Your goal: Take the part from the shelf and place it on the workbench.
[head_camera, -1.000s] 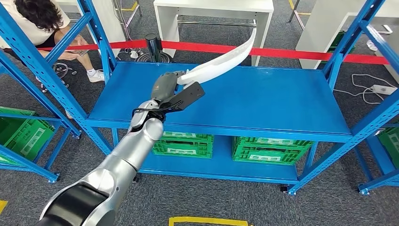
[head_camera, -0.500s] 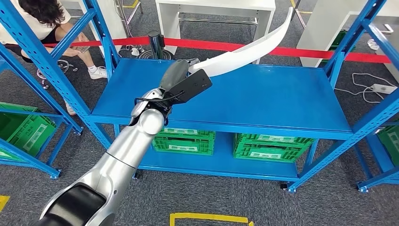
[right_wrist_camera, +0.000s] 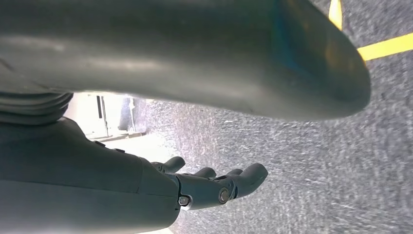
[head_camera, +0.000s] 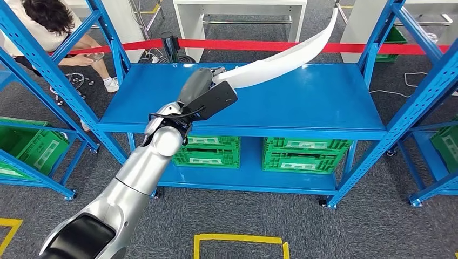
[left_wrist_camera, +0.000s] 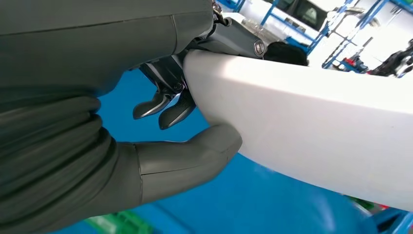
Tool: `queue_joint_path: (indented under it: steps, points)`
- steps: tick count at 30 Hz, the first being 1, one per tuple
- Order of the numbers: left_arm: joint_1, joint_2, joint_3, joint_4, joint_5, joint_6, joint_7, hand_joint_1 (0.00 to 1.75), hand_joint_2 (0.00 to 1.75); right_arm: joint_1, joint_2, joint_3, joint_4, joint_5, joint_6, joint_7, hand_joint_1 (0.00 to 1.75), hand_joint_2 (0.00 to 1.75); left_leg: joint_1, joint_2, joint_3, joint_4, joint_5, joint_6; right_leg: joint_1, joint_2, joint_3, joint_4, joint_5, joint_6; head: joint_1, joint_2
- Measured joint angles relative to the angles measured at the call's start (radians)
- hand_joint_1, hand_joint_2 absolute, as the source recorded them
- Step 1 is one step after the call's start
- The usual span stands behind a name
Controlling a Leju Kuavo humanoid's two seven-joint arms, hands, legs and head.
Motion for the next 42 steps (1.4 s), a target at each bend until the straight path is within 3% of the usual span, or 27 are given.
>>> queue_joint_path:
  steps: [2, 4, 6, 9, 10, 11, 13, 14, 15, 16, 17, 18, 20, 21, 22, 24, 25, 26, 29, 30, 32, 33, 34, 36, 38, 40, 42]
  points:
    - [0.003, 0.006, -0.003, 0.000, 0.002, 0.000, 0.001, 1.75, 1.75, 0.000, 0.000, 0.000, 0.000, -0.001, 0.000, 0.000, 0.00, 0.00, -0.007, -0.001, 0.076, -0.060, 0.038, 0.018, 0.008, 0.000, -0.024, 0.000, 0.021, -0.001, 0.000, 0.000]
    - [0.002, 0.009, -0.007, -0.006, 0.002, 0.002, 0.003, 1.75, 1.75, 0.000, 0.002, 0.000, 0.000, -0.001, 0.000, 0.000, 0.00, 0.00, -0.019, 0.001, 0.183, -0.196, 0.048, 0.042, 0.011, 0.000, -0.039, -0.002, 0.043, 0.002, 0.000, 0.000]
    - [0.002, 0.013, -0.009, -0.013, 0.003, 0.003, 0.004, 1.75, 1.75, -0.001, 0.003, 0.000, 0.000, 0.000, 0.000, 0.002, 0.00, 0.00, -0.029, 0.003, 0.229, -0.275, 0.039, 0.053, 0.006, -0.002, -0.039, -0.010, 0.064, 0.014, -0.001, 0.000]
    - [0.001, 0.022, -0.013, -0.016, 0.003, 0.004, 0.006, 1.75, 1.75, 0.001, 0.001, 0.000, 0.000, 0.001, 0.000, 0.002, 0.00, 0.00, -0.032, 0.005, 0.219, -0.305, 0.077, 0.066, -0.001, -0.002, -0.038, -0.030, 0.082, 0.035, -0.004, 0.000]
    - [0.001, 0.023, -0.015, -0.016, 0.003, 0.004, 0.007, 1.75, 1.75, 0.002, 0.001, 0.000, 0.000, 0.001, 0.000, 0.002, 0.00, 0.00, -0.029, 0.006, 0.212, -0.315, 0.095, 0.072, -0.001, -0.002, -0.042, -0.022, 0.060, 0.039, -0.004, 0.000]
    - [0.002, 0.024, -0.017, -0.016, 0.003, 0.004, 0.007, 1.75, 1.75, 0.003, 0.000, 0.000, 0.000, 0.001, 0.000, 0.002, 0.00, 0.00, -0.026, 0.007, 0.202, -0.324, 0.117, 0.076, -0.001, -0.001, -0.051, 0.008, 0.017, 0.043, -0.004, 0.000]
    - [0.004, 0.025, -0.018, -0.016, 0.003, 0.004, 0.008, 1.75, 1.75, 0.003, -0.002, 0.000, 0.000, 0.002, 0.000, 0.003, 0.00, 0.00, -0.025, 0.007, 0.172, -0.326, 0.148, 0.079, -0.001, 0.000, -0.074, 0.117, -0.090, 0.050, -0.001, 0.000]
    - [0.007, 0.026, -0.019, -0.015, 0.003, 0.004, 0.009, 1.75, 1.75, 0.002, -0.004, 0.000, 0.000, 0.002, 0.000, 0.003, 0.00, 0.00, -0.025, 0.008, 0.152, -0.324, 0.162, 0.078, -0.001, 0.000, -0.081, 0.179, -0.121, 0.054, -0.001, 0.000]
    - [0.011, 0.028, -0.020, -0.014, 0.003, 0.004, 0.009, 1.75, 1.75, 0.002, -0.005, 0.000, 0.000, 0.003, 0.000, 0.003, 0.00, 0.00, -0.025, 0.009, 0.133, -0.322, 0.175, 0.077, -0.002, 0.000, -0.080, 0.224, -0.126, 0.057, -0.001, 0.000]
    - [0.015, 0.029, -0.021, -0.013, 0.003, 0.004, 0.010, 1.75, 1.75, 0.002, -0.006, 0.000, 0.000, 0.003, -0.001, 0.003, 0.00, 0.00, -0.024, 0.010, 0.113, -0.318, 0.188, 0.075, -0.002, 0.000, -0.064, 0.244, -0.110, 0.060, -0.001, 0.000]
    - [0.017, 0.031, -0.022, -0.012, 0.003, 0.004, 0.010, 1.75, 1.75, 0.002, -0.006, 0.000, 0.000, 0.004, -0.001, 0.003, 0.00, 0.00, -0.023, 0.011, 0.094, -0.313, 0.199, 0.072, -0.003, -0.001, -0.032, 0.228, -0.083, 0.061, -0.001, 0.000]
    - [0.019, 0.033, -0.022, -0.010, 0.003, 0.004, 0.010, 1.75, 1.75, 0.002, -0.006, 0.000, 0.000, 0.003, -0.002, 0.003, 0.00, 0.00, -0.022, 0.012, 0.075, -0.306, 0.208, 0.068, -0.004, -0.002, 0.016, 0.178, -0.067, 0.062, -0.001, 0.000]
    - [0.019, 0.035, -0.023, -0.009, 0.003, 0.004, 0.010, 1.75, 1.75, -0.002, -0.006, 0.000, 0.000, 0.003, -0.005, 0.004, 0.00, 0.00, -0.023, 0.013, 0.047, -0.290, 0.223, 0.057, 0.000, -0.002, 0.113, 0.049, -0.089, 0.055, -0.002, 0.000]
    - [0.018, 0.036, -0.023, -0.009, 0.003, 0.004, 0.008, 1.75, 1.75, -0.003, -0.006, 0.000, 0.000, 0.003, -0.007, 0.004, 0.00, 0.00, -0.023, 0.014, 0.041, -0.284, 0.229, 0.051, 0.002, -0.001, 0.140, 0.004, -0.109, 0.047, -0.002, 0.000]
    - [0.017, 0.036, -0.024, -0.007, 0.003, 0.004, 0.006, 1.75, 1.75, -0.004, -0.006, 0.000, 0.000, 0.003, -0.008, 0.004, 0.00, 0.00, -0.023, 0.014, 0.038, -0.283, 0.236, 0.046, 0.005, 0.001, 0.148, -0.017, -0.120, 0.037, -0.003, 0.000]
    - [0.014, 0.038, -0.026, 0.000, 0.003, 0.005, 0.002, 1.75, 1.75, -0.004, -0.006, 0.000, 0.000, 0.002, -0.009, 0.003, 0.00, 0.00, -0.021, 0.014, 0.035, -0.283, 0.247, 0.035, 0.004, 0.000, 0.136, -0.023, -0.107, 0.018, -0.003, 0.000]
    - [0.013, 0.040, -0.026, 0.004, 0.003, 0.006, 0.000, 1.75, 1.75, -0.003, -0.005, 0.000, 0.000, 0.002, -0.010, 0.003, 0.00, 0.00, -0.019, 0.012, 0.028, -0.276, 0.234, 0.029, 0.003, -0.001, 0.129, -0.025, -0.096, 0.011, -0.004, 0.000]
    - [0.012, 0.042, -0.026, 0.009, 0.003, 0.006, -0.001, 1.75, 1.75, -0.003, -0.005, 0.000, 0.000, 0.001, -0.010, 0.003, 0.00, 0.00, -0.018, 0.010, 0.017, -0.250, 0.201, 0.023, 0.001, -0.003, 0.119, -0.027, -0.083, 0.005, -0.005, 0.000]
    - [0.007, 0.044, -0.026, 0.018, 0.007, 0.003, -0.003, 1.75, 1.75, -0.003, -0.005, 0.000, 0.000, 0.000, -0.014, 0.003, 0.00, 0.00, -0.010, 0.007, -0.025, -0.073, 0.056, 0.008, -0.001, -0.004, 0.076, -0.028, -0.043, 0.000, -0.008, 0.000]
    - [0.006, 0.044, -0.027, 0.021, 0.009, 0.001, -0.004, 1.75, 1.75, -0.003, -0.005, 0.000, 0.000, 0.000, -0.015, 0.003, 0.00, 0.00, -0.007, 0.007, -0.028, -0.023, 0.038, 0.006, -0.001, -0.004, 0.060, -0.027, -0.031, 0.001, -0.008, 0.000]
    - [0.003, 0.044, -0.030, 0.027, 0.012, -0.002, -0.004, 1.75, 1.75, -0.003, -0.005, 0.000, 0.000, 0.000, -0.018, 0.003, 0.00, 0.00, -0.005, 0.007, 0.014, -0.014, 0.063, 0.005, -0.002, -0.005, 0.030, -0.027, -0.007, 0.005, -0.008, 0.000]
    - [0.001, 0.043, -0.031, 0.030, 0.012, -0.003, -0.005, 1.75, 1.75, -0.003, -0.005, 0.000, 0.000, -0.001, -0.020, 0.003, 0.00, 0.00, -0.004, 0.007, 0.062, -0.061, 0.084, 0.008, -0.003, -0.004, 0.018, -0.026, 0.003, 0.008, -0.008, 0.000]
    - [-0.002, 0.043, -0.033, 0.031, 0.014, -0.005, -0.006, 1.75, 1.75, -0.004, -0.005, 0.000, 0.000, -0.002, -0.022, 0.003, 0.00, 0.00, -0.005, 0.006, 0.122, -0.134, 0.088, 0.012, -0.003, -0.004, 0.009, -0.026, 0.012, 0.013, -0.008, 0.000]
    - [-0.008, 0.041, -0.037, 0.032, 0.024, -0.013, -0.014, 1.75, 1.75, -0.004, -0.004, 0.000, 0.000, -0.004, -0.026, 0.004, 0.00, 0.00, -0.009, 0.004, 0.214, -0.261, 0.067, 0.023, -0.003, -0.004, 0.001, -0.026, 0.028, 0.026, -0.008, 0.000]
    - [-0.011, 0.040, -0.040, 0.033, 0.038, -0.026, -0.027, 1.75, 1.75, -0.004, -0.004, 0.000, 0.000, -0.007, -0.029, 0.003, 0.00, 0.00, -0.016, 0.004, 0.233, -0.301, 0.054, 0.035, -0.005, -0.004, 0.004, -0.034, 0.043, 0.042, -0.009, 0.000]
    - [-0.013, 0.039, -0.041, 0.034, 0.048, -0.038, -0.032, 1.75, 1.75, -0.004, -0.004, 0.000, 0.000, -0.014, -0.031, 0.003, 0.00, 0.00, -0.015, 0.003, 0.225, -0.309, 0.073, 0.054, -0.007, -0.006, -0.002, -0.027, 0.044, 0.055, -0.010, 0.000]
    - [-0.016, 0.038, -0.042, 0.035, 0.053, -0.051, -0.033, 1.75, 1.75, -0.003, -0.004, -0.002, 0.000, -0.023, -0.032, 0.004, 0.00, 0.00, -0.011, 0.000, 0.212, -0.316, 0.098, 0.068, -0.006, -0.006, -0.033, 0.044, -0.010, 0.063, -0.007, 0.000]
